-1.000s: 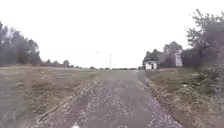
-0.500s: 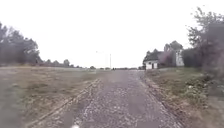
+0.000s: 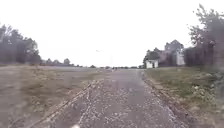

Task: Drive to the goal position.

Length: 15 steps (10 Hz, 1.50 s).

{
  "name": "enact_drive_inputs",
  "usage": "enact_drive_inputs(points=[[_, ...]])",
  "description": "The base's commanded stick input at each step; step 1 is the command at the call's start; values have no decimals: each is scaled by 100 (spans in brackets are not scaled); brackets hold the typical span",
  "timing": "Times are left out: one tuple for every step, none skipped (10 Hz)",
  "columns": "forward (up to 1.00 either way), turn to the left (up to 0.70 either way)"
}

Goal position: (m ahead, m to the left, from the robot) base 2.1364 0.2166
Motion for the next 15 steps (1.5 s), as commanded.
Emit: enact_drive_inputs(points=[[45, -27], [45, -27], [45, -27], [45, -27], [45, -27], [45, -27], [45, -22], [45, -16], [45, -10], [45, -4], [45, -1], [45, 0], [45, 0], [45, 0], [45, 0]])
